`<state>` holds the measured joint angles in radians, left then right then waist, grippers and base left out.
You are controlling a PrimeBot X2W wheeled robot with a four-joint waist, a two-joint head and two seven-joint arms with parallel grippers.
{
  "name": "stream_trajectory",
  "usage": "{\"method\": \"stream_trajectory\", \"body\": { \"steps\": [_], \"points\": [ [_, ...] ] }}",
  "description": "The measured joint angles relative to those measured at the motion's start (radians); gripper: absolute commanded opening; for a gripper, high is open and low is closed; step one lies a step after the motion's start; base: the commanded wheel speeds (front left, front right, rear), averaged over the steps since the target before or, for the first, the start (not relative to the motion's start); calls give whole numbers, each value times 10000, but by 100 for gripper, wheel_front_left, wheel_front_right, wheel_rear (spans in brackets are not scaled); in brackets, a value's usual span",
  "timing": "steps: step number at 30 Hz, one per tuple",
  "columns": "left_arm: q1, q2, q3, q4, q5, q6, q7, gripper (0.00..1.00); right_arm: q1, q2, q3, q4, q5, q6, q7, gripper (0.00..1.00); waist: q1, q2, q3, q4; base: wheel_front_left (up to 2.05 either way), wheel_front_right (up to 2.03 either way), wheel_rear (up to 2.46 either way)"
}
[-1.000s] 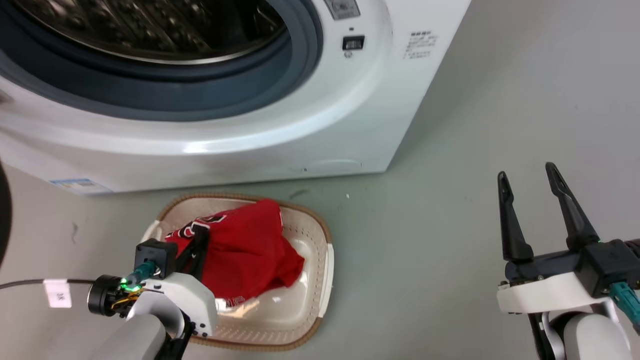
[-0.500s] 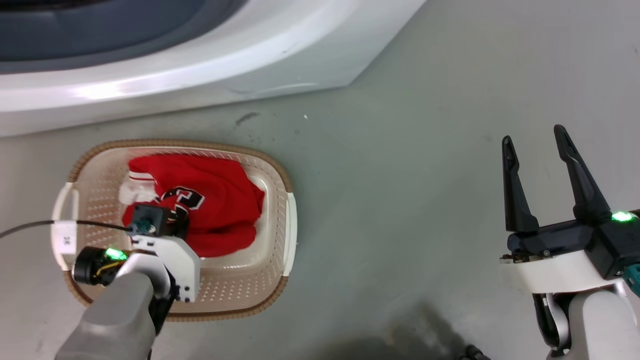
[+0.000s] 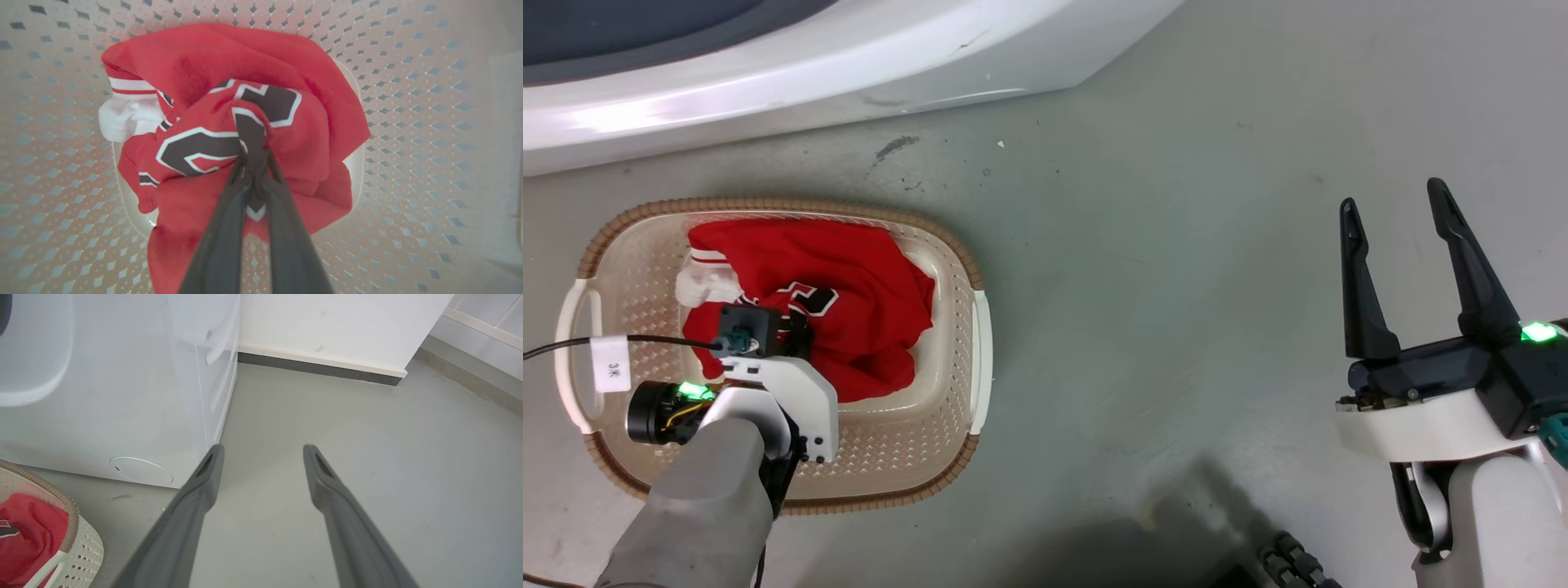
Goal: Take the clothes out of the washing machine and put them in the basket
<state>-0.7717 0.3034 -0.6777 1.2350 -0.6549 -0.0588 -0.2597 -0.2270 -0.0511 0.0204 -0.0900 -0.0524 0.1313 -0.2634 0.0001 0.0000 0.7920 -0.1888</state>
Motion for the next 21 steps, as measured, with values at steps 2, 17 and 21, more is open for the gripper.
{"method": "stream_trajectory", "body": {
  "steps": [2,17,21],
  "points": [
    [23,-19,-69,17,159,15,-4,100,-15,2,35,48,0,0,0,100,0,0,-107,44,0,0,0],
    [1956,215,2186,-4537,1768,1129,-33,100,115,4,-441,838,6,0,0,100,-1,0,-2303,728,0,0,0],
    [3041,207,3398,-6497,2780,1312,-33,100,294,2,-593,1080,65,0,2,100,-2,0,-3201,978,0,0,0]
  ]
}}
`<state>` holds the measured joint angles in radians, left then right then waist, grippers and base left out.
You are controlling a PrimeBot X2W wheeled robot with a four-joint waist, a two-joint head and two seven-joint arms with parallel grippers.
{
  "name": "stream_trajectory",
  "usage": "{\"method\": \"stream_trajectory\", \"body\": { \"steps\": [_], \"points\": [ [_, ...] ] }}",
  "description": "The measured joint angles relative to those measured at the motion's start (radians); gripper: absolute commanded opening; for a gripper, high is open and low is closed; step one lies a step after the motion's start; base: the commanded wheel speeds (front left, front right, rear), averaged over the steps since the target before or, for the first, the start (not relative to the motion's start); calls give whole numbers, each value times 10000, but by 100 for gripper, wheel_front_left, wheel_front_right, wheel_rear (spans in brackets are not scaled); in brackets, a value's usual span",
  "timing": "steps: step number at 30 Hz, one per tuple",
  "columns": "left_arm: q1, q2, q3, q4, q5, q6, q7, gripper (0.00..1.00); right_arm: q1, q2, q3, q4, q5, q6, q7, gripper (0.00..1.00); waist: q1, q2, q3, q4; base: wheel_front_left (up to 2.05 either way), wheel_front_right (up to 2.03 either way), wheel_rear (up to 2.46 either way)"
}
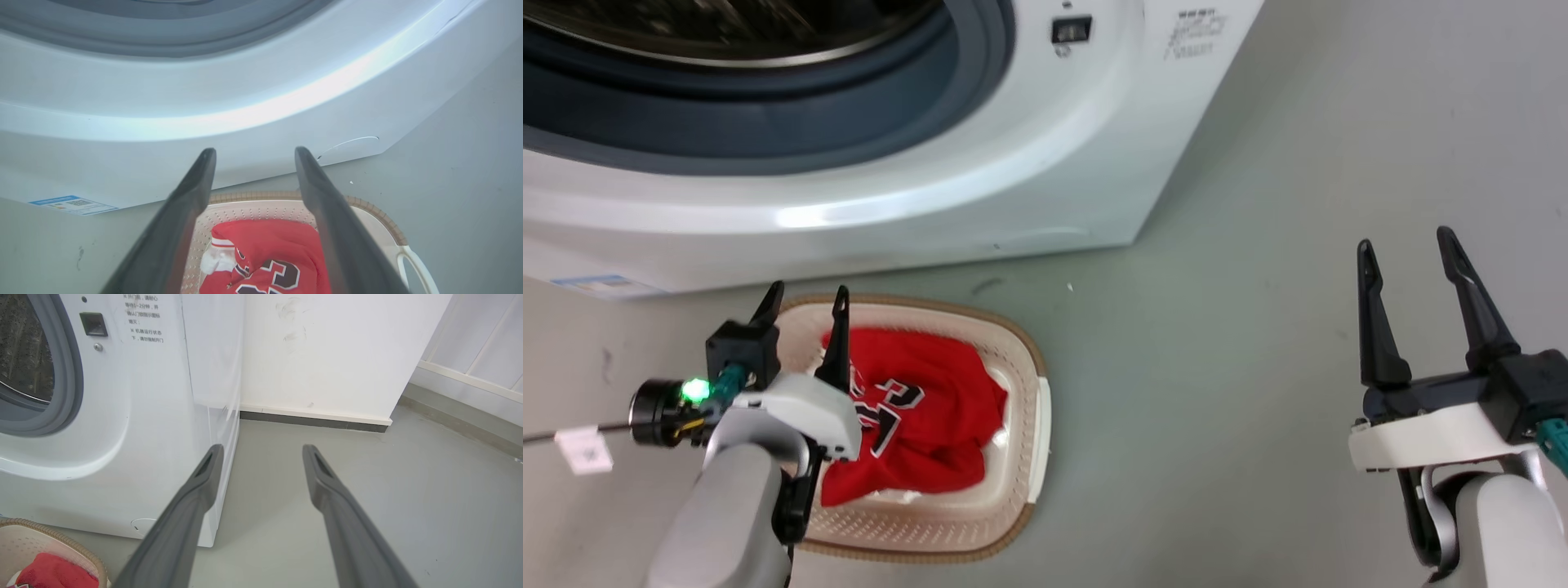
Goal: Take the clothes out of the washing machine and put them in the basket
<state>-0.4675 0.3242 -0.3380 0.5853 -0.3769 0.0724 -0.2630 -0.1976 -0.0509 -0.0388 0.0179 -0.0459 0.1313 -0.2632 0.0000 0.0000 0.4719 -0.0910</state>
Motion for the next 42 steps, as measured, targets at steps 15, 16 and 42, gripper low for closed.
{"method": "stream_trajectory", "body": {
  "steps": [15,16,42],
  "points": [
    [3237,-1668,2629,-4562,2094,-734,0,100,1242,0,-462,155,-12,0,-2,100,-2,0,-2810,1149,0,0,0],
    [3503,-1766,2755,-4713,2197,-798,0,100,1389,-2,-437,151,13,0,-2,100,-3,0,-2980,1218,0,0,0],
    [5852,-2652,3312,-5542,3442,-1047,-2,100,2780,0,-336,307,428,0,-2,100,-1,0,-4657,1207,0,0,0]
  ]
}}
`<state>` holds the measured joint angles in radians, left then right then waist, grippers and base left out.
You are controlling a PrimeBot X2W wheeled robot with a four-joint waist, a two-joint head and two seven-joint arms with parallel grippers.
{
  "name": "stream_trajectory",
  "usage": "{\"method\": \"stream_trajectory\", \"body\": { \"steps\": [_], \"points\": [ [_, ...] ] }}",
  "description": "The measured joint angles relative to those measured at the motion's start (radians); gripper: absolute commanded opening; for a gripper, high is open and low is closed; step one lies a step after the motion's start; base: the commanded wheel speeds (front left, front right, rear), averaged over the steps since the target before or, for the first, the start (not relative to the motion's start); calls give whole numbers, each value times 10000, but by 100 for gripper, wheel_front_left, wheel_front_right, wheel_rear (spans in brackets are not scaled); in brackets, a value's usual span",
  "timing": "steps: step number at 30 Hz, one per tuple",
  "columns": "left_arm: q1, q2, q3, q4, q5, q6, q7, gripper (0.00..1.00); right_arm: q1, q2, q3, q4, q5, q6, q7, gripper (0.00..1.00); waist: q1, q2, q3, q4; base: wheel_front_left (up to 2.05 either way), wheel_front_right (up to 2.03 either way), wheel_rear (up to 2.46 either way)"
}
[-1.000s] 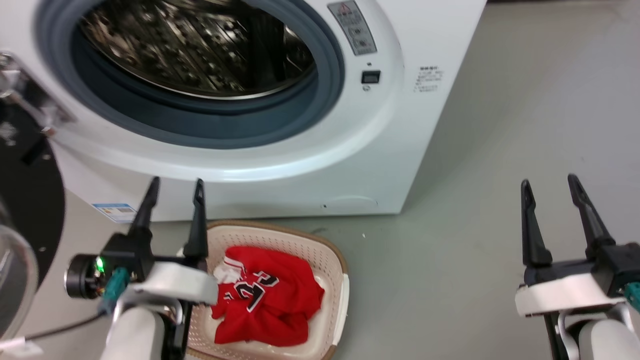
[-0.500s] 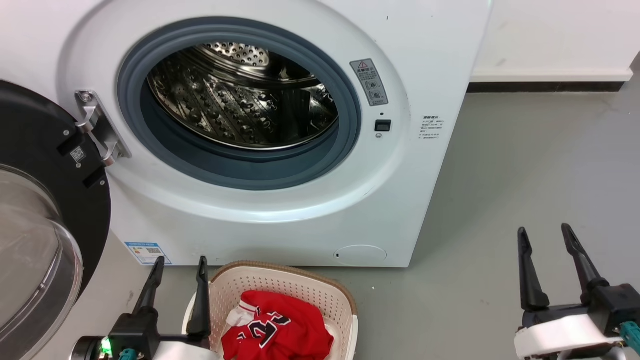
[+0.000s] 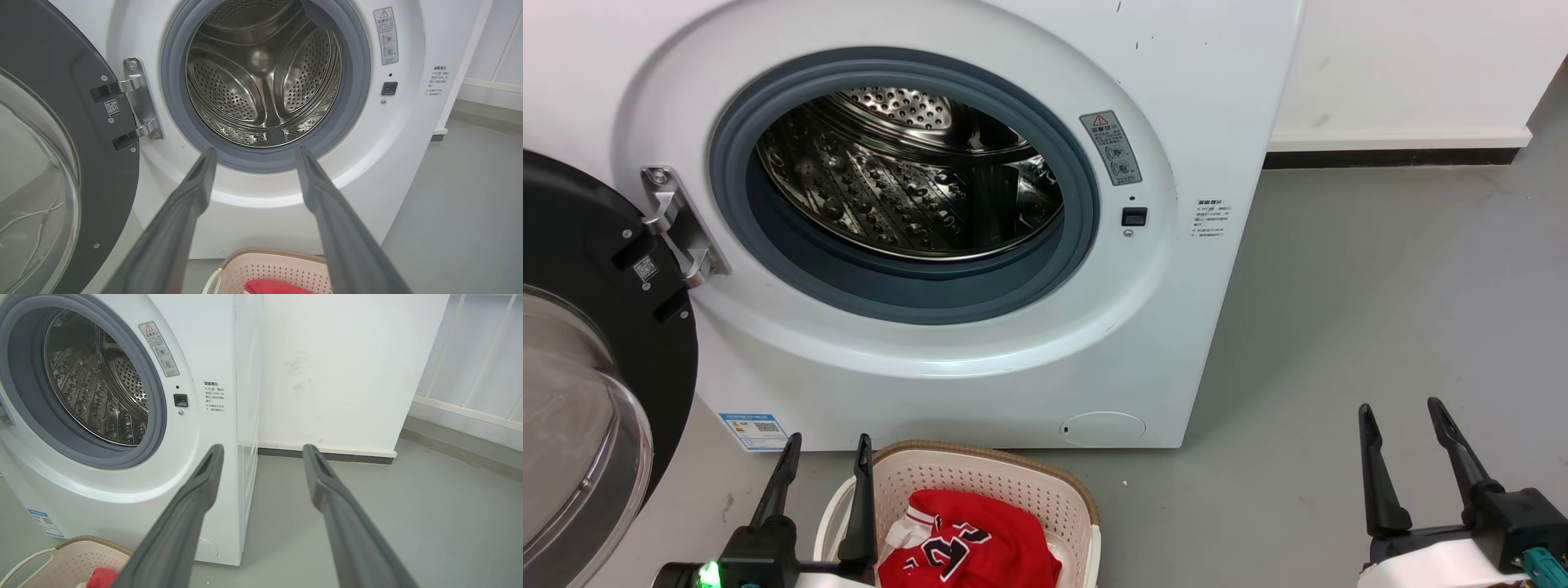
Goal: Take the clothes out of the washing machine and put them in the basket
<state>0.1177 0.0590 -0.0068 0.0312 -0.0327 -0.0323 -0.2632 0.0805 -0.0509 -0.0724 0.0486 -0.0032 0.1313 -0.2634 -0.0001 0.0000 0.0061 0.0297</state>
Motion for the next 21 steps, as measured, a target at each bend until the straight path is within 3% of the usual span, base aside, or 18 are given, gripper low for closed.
{"method": "stream_trajectory", "body": {
  "steps": [21],
  "points": [
    [-105,-63,261,138,-324,59,0,100,-106,2,31,100,-247,0,0,100,2,0,28,-24,0,0,0]
  ]
}}
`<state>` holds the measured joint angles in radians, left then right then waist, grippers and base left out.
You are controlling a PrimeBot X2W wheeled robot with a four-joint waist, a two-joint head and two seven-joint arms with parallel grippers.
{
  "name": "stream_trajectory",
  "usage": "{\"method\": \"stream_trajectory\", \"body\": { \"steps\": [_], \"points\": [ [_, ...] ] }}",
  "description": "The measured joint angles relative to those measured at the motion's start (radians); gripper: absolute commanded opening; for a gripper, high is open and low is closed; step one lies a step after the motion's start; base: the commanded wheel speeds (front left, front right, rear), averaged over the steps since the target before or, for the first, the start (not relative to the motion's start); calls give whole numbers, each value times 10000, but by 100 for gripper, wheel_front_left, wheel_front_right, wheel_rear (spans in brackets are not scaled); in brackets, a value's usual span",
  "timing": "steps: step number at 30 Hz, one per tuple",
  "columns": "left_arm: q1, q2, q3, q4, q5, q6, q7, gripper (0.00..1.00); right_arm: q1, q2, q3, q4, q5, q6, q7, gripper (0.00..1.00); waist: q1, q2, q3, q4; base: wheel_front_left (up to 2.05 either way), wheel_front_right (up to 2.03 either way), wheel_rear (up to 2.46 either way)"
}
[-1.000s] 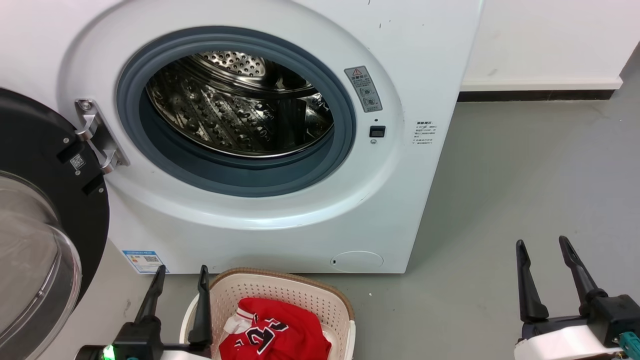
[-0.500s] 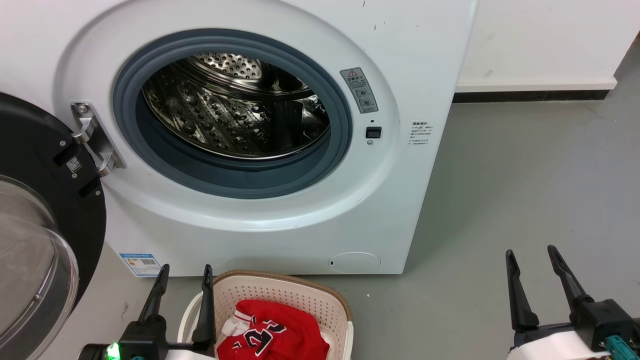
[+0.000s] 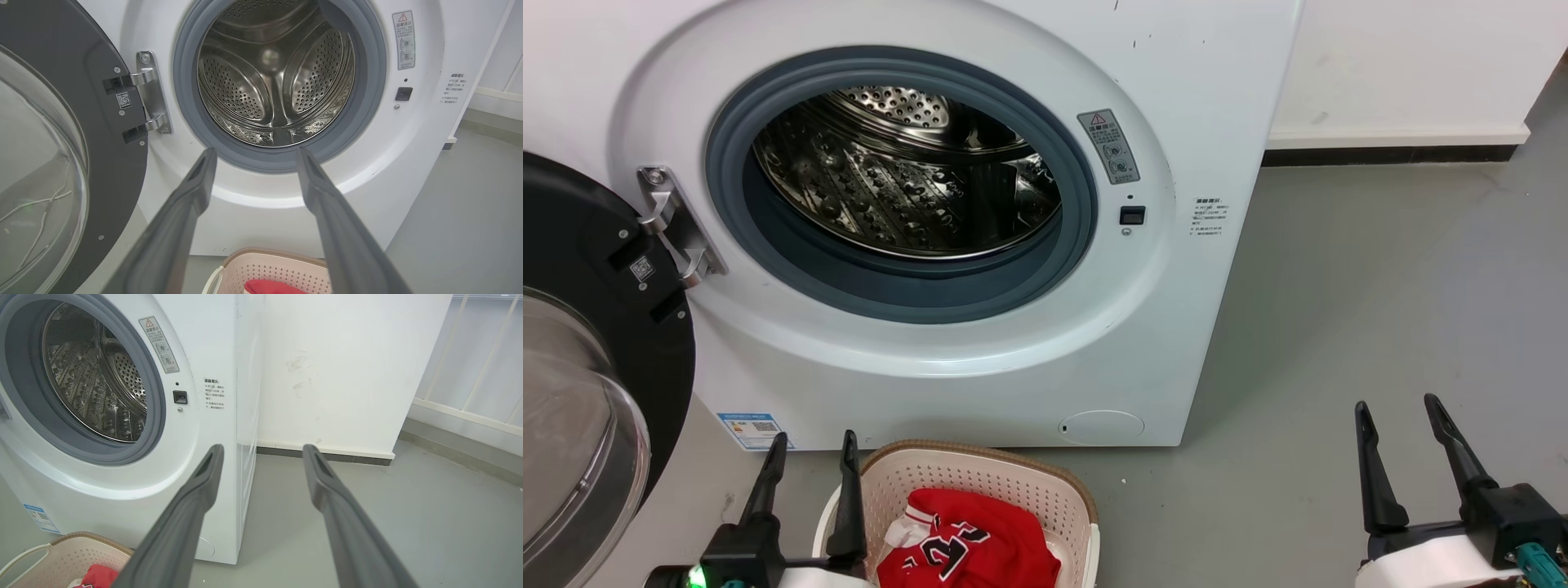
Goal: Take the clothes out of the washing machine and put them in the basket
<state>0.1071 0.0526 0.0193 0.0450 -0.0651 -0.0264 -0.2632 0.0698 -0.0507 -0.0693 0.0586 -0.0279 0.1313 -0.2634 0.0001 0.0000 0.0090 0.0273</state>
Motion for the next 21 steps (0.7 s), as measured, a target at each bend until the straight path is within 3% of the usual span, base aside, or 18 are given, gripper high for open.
{"method": "stream_trajectory", "body": {
  "steps": [1,7,21],
  "points": [
    [-2,-2,-8,2,2,-8,0,0,0,0,-6,-2,-2,0,0,0,0,0,10,3,0,0,0],
    [156,-21,-63,545,-198,-2,151,0,187,10,-6,497,192,2,104,0,0,0,10,0,0,0,0],
    [-124,-19,142,823,-2991,-178,809,0,61,10,-79,744,3160,2,773,0,0,0,2,-32,0,0,0]
  ]
}}
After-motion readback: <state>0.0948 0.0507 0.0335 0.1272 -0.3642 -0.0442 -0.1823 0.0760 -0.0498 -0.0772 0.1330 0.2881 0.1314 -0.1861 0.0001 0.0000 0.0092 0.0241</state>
